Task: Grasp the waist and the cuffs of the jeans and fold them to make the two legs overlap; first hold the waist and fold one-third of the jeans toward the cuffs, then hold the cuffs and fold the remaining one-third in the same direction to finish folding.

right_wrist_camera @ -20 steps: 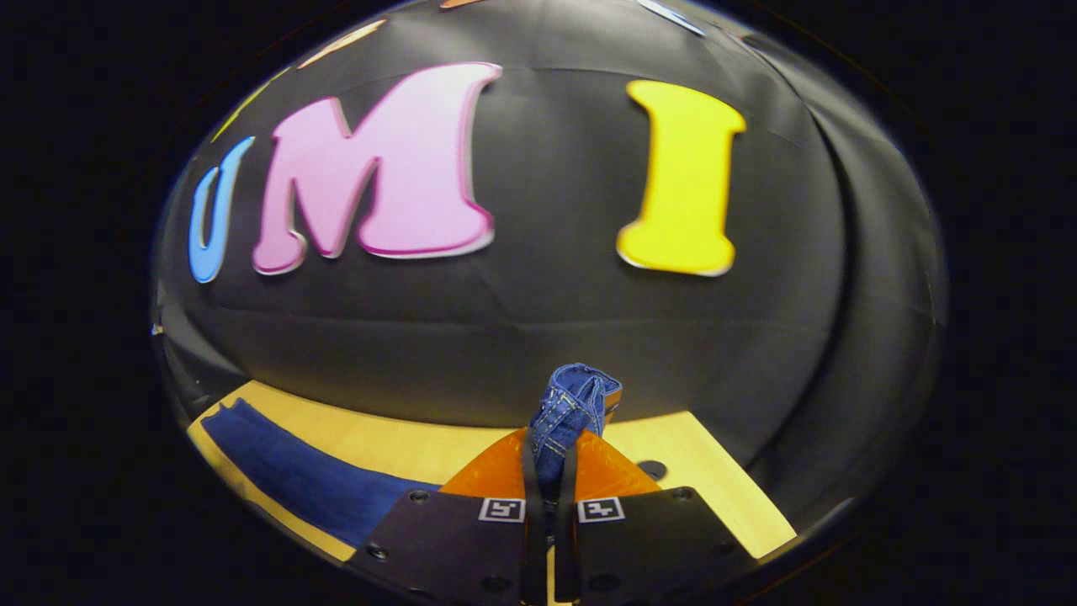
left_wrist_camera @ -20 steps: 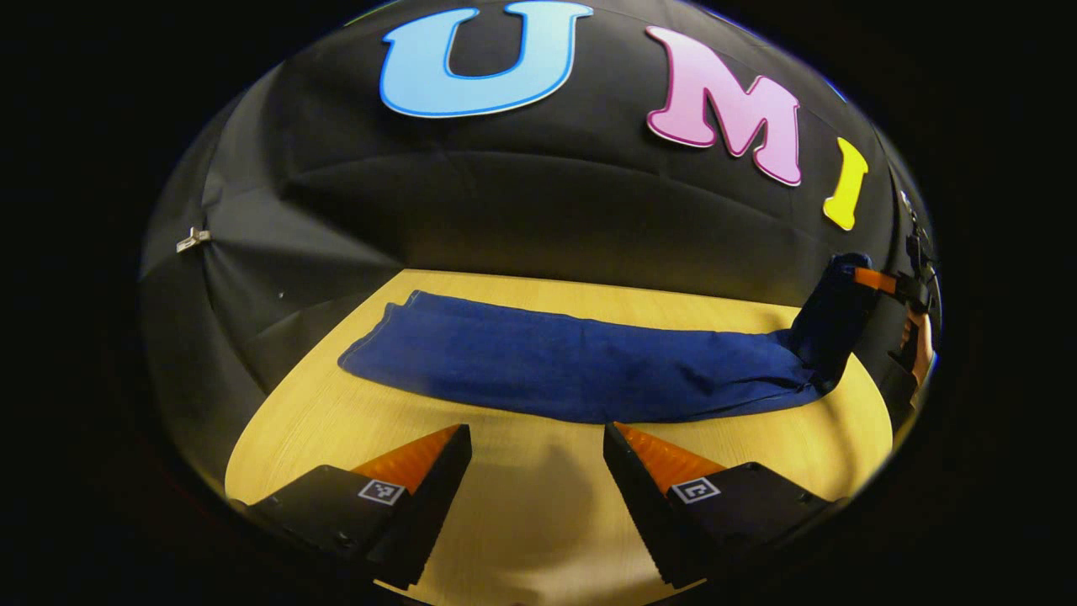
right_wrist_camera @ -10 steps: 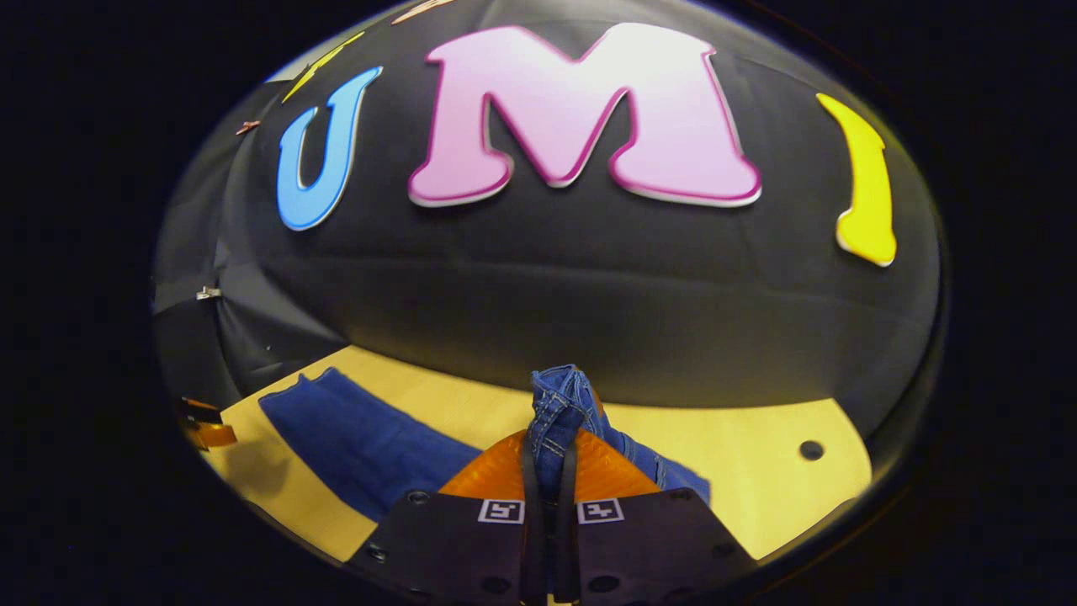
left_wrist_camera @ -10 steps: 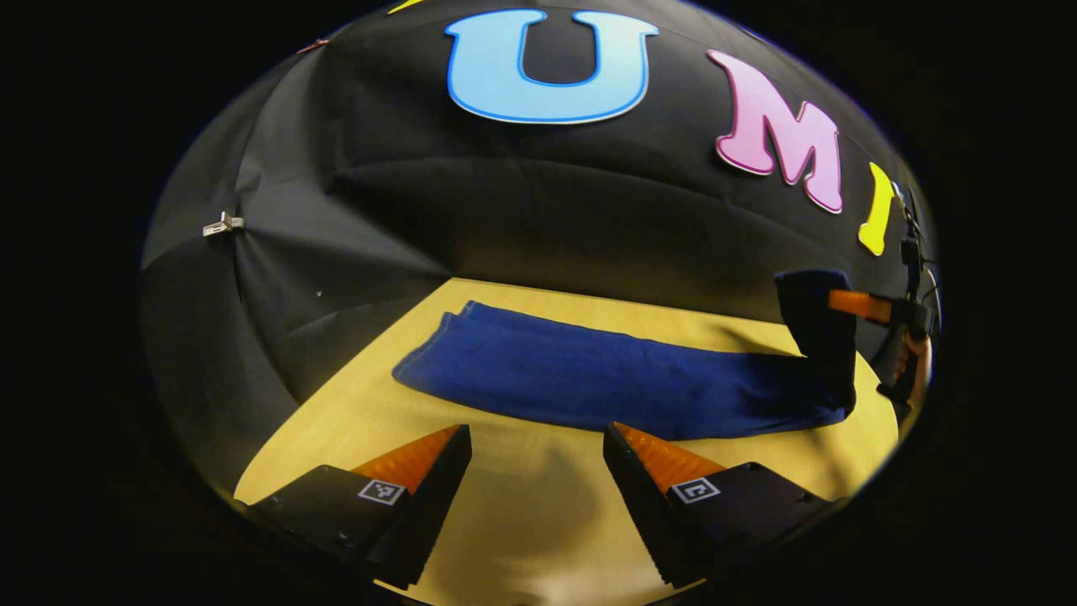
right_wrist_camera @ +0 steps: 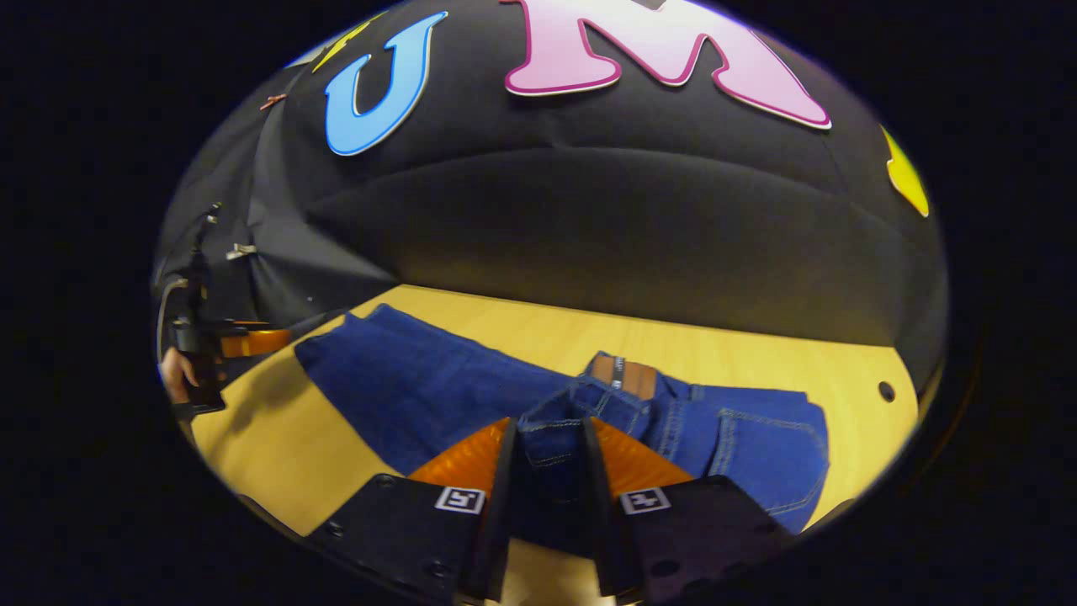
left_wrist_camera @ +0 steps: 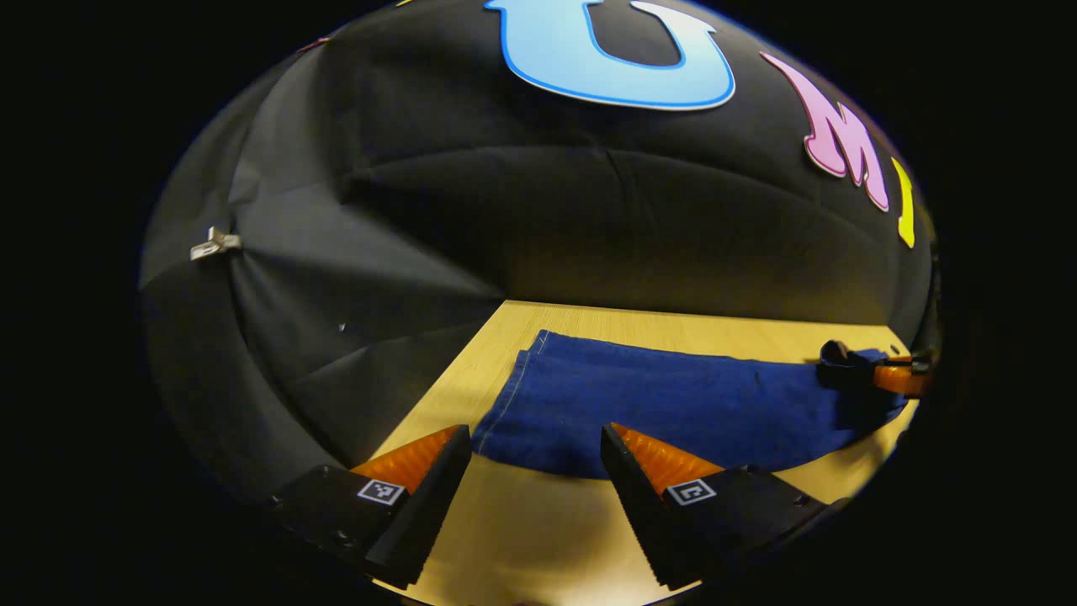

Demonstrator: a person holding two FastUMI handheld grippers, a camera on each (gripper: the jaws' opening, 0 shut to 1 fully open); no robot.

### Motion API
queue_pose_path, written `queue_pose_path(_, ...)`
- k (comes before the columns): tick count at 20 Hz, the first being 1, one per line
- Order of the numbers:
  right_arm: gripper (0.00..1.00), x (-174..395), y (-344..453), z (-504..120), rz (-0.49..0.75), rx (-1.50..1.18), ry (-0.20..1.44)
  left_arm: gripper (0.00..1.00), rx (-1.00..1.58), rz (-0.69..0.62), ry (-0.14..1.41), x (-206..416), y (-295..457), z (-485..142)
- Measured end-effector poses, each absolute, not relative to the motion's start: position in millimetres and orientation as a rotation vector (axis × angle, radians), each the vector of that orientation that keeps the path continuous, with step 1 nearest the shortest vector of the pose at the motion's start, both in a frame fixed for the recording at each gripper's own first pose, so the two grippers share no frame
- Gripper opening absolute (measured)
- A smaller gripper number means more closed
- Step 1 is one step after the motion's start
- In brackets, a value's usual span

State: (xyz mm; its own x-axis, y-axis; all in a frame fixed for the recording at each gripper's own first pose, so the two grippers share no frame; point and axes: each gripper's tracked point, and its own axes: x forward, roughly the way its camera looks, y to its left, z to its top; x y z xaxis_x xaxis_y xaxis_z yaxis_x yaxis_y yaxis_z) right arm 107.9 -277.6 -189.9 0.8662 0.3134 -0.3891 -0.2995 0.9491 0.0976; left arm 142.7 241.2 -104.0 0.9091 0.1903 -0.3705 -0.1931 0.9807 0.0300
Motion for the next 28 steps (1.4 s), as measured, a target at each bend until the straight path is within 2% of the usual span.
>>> queue_pose_path(1, 0.63, 103.4, -276.4, -189.8, 0.334, 0.041, 0.417, 0.97, 0.017, 0.191, 0.398, 148.5, 246.6, -110.3)
queue_pose_path(3, 0.83, 98.4, -281.3, -184.3, 0.331, 0.037, 0.405, 0.96, 0.014, 0.178, 0.425, 166.0, 255.4, -122.0)
queue_pose_path(4, 1.00, 97.2, -285.3, -181.2, 0.322, 0.041, 0.397, 0.97, 0.012, 0.189, 0.421, 173.8, 262.9, -121.5)
queue_pose_path(7, 1.00, 87.8, -303.9, -172.5, 0.302, 0.077, 0.388, 0.98, -0.023, 0.136, 0.445, 198.5, 260.6, -124.4)
queue_pose_path(10, 1.00, 74.9, -327.4, -165.6, 0.270, 0.088, 0.369, 0.99, 0.066, 0.141, 0.503, 209.2, 262.2, -138.5)
queue_pose_path(13, 0.99, 56.2, -345.0, -164.8, 0.244, 0.203, 0.373, 0.98, 0.129, 0.093, 0.549, 215.0, 252.8, -149.8)
queue_pose_path(18, 0.99, 33.9, -379.5, -173.0, 0.158, 0.304, 0.411, 0.97, -0.076, 0.033, 0.594, 210.0, 242.2, -142.8)
queue_pose_path(19, 0.99, 30.9, -385.1, -171.0, 0.142, 0.319, 0.409, 0.94, -0.067, 0.016, 0.610, 212.6, 244.0, -151.5)
queue_pose_path(22, 0.99, 23.2, -391.2, -171.8, 0.119, 0.337, 0.414, 0.94, -0.026, -0.025, 0.643, 215.2, 241.1, -155.1)
queue_pose_path(24, 0.99, 21.3, -388.8, -175.1, 0.121, 0.340, 0.426, 0.76, -0.033, -0.054, 0.654, 213.7, 228.2, -158.2)
queue_pose_path(28, 0.99, 11.4, -385.9, -179.7, 0.125, 0.330, 0.438, 0.24, -0.010, -0.084, 0.632, 213.8, 207.5, -158.9)
